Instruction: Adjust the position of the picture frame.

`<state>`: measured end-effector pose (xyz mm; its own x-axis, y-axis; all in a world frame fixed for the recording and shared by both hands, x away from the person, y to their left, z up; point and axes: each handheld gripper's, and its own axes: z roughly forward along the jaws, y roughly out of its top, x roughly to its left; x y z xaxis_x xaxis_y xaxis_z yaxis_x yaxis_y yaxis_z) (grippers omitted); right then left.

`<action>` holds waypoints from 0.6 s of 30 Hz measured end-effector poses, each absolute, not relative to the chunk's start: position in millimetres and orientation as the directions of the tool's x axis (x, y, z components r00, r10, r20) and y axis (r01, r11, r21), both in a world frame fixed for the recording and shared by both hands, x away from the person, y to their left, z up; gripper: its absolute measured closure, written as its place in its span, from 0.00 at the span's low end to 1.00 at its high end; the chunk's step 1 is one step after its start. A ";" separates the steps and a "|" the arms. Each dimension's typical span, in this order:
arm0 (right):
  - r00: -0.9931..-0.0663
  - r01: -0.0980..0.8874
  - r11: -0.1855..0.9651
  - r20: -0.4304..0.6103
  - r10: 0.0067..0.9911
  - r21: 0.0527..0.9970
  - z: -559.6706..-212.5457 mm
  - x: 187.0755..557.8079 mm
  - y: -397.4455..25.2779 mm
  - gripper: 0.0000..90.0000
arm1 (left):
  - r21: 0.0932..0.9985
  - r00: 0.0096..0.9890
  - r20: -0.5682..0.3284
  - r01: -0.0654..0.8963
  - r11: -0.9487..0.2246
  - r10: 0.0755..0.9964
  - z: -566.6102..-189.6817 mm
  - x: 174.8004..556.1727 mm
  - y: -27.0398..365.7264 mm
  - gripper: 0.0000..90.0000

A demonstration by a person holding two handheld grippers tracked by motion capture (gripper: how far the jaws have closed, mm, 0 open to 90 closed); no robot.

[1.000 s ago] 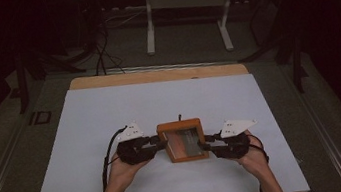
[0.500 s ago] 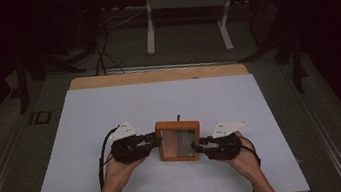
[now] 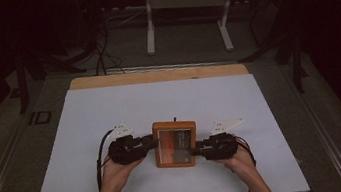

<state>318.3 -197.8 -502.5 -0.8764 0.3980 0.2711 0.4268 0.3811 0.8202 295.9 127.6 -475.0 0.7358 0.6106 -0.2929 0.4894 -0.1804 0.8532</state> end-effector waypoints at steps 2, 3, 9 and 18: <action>-0.872 0.445 0.376 0.297 0.390 0.812 -504.0 319.9 -197.5 0.76 | 0.850 0.730 -0.298 0.496 -0.178 0.614 -475.0 295.4 127.8 0.77; -0.869 0.454 0.374 0.308 0.388 0.809 -504.6 320.7 -197.6 0.76 | 0.847 0.727 -0.300 0.501 -0.179 0.617 -474.7 295.0 127.5 0.77; -0.867 0.462 0.384 0.315 0.386 0.799 -505.2 324.7 -196.2 0.75 | 0.860 0.729 -0.289 0.483 -0.167 0.620 -479.7 294.5 127.9 0.76; -0.885 0.418 0.432 0.250 0.393 0.799 -502.6 330.3 -191.9 0.73 | 0.837 0.762 -0.301 0.500 -0.225 0.574 -502.4 303.7 121.9 0.70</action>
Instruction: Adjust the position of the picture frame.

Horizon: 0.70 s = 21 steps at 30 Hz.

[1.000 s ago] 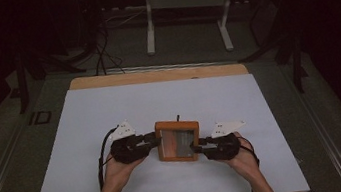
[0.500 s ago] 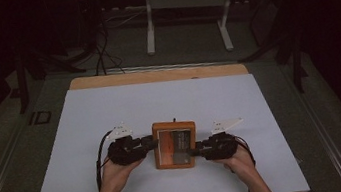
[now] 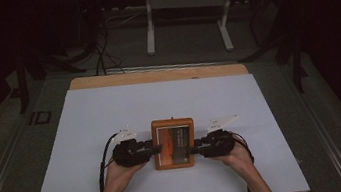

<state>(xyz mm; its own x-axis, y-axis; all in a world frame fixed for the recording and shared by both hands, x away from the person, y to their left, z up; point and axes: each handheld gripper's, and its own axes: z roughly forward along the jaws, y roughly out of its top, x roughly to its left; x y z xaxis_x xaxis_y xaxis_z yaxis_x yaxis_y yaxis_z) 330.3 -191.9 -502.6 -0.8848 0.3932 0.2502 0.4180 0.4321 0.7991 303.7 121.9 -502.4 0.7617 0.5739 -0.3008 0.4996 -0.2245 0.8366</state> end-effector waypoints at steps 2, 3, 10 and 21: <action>-0.882 0.415 0.434 0.238 0.406 0.800 -502.2 330.1 -191.1 0.72 | 0.833 0.760 -0.295 0.502 -0.234 0.580 -503.5 304.2 121.5 0.70; -0.877 0.416 0.433 0.228 0.422 0.800 -501.8 329.8 -190.1 0.72 | 0.833 0.760 -0.295 0.502 -0.234 0.580 -503.5 304.2 121.5 0.70; -0.830 0.471 0.405 0.237 0.505 0.784 -501.3 328.3 -186.7 0.71 | 0.824 0.725 -0.218 0.495 -0.274 0.653 -506.0 302.3 110.9 0.65; -0.747 0.592 0.351 0.331 0.576 0.726 -505.8 340.6 -185.5 0.69 | 0.796 0.650 -0.232 0.555 -0.243 0.724 -509.7 311.7 105.7 0.61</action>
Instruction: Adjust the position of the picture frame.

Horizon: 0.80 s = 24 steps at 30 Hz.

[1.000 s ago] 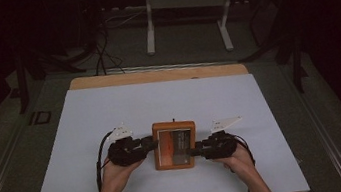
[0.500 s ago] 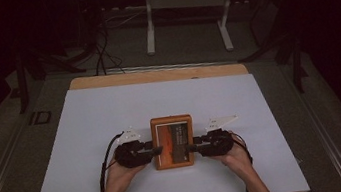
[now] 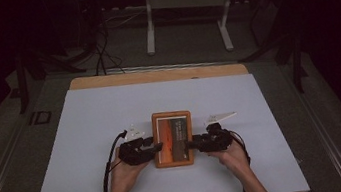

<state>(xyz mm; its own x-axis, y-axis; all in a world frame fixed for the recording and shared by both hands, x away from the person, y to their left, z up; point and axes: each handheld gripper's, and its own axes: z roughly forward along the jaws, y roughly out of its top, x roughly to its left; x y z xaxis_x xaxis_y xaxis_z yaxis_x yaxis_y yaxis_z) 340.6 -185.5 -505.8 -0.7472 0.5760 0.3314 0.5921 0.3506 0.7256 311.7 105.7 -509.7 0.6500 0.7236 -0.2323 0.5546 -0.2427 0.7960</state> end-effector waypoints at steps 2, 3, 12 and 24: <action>-0.736 0.606 0.342 0.344 0.583 0.718 -506.9 342.2 -185.4 0.68 | 0.788 0.643 -0.257 0.572 -0.229 0.721 -511.5 314.7 106.6 0.61; -0.715 0.632 0.327 0.365 0.596 0.703 -509.6 345.7 -184.8 0.67 | 0.770 0.626 -0.307 0.606 -0.200 0.717 -515.3 320.2 108.1 0.61; -0.665 0.687 0.295 0.411 0.624 0.664 -516.5 351.8 -181.7 0.64 | 0.727 0.591 -0.327 0.656 -0.204 0.738 -520.3 325.8 103.6 0.55; -0.620 0.745 0.281 0.473 0.626 0.604 -526.0 352.6 -181.7 0.62 | 0.688 0.597 -0.376 0.692 -0.219 0.709 -527.9 335.5 107.0 0.49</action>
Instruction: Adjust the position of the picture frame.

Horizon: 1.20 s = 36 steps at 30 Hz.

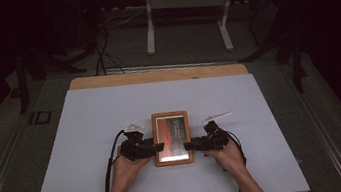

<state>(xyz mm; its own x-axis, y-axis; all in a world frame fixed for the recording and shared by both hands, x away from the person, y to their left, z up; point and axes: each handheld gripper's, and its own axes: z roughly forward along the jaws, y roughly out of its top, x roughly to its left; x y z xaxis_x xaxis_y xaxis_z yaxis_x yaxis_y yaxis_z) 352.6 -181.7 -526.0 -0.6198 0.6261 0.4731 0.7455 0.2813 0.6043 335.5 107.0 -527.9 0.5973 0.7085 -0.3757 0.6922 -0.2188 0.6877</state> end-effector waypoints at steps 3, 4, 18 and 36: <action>-0.604 0.762 0.272 0.496 0.624 0.587 -530.8 353.2 -181.1 0.59 | 0.664 0.585 -0.390 0.714 -0.223 0.712 -531.0 337.2 105.5 0.46; -0.599 0.767 0.269 0.501 0.625 0.582 -531.9 353.2 -181.0 0.59 | 0.666 0.587 -0.387 0.711 -0.225 0.711 -530.9 337.1 105.8 0.46; -0.602 0.757 0.282 0.462 0.651 0.590 -526.4 343.0 -181.7 0.68 | 0.735 0.601 -0.289 0.638 -0.229 0.745 -522.7 333.0 111.4 0.65; -0.596 0.769 0.294 0.471 0.651 0.567 -522.2 333.5 -179.4 0.73 | 0.742 0.590 -0.331 0.644 -0.183 0.736 -525.6 339.4 118.6 0.68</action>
<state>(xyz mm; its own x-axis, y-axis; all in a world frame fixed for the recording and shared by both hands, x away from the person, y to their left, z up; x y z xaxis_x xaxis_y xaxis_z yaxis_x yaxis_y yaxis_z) 333.5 -179.4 -522.2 -0.5960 0.6507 0.4705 0.7691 0.2940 0.5675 339.4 118.6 -525.6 0.5905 0.7361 -0.3310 0.6444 -0.1831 0.7425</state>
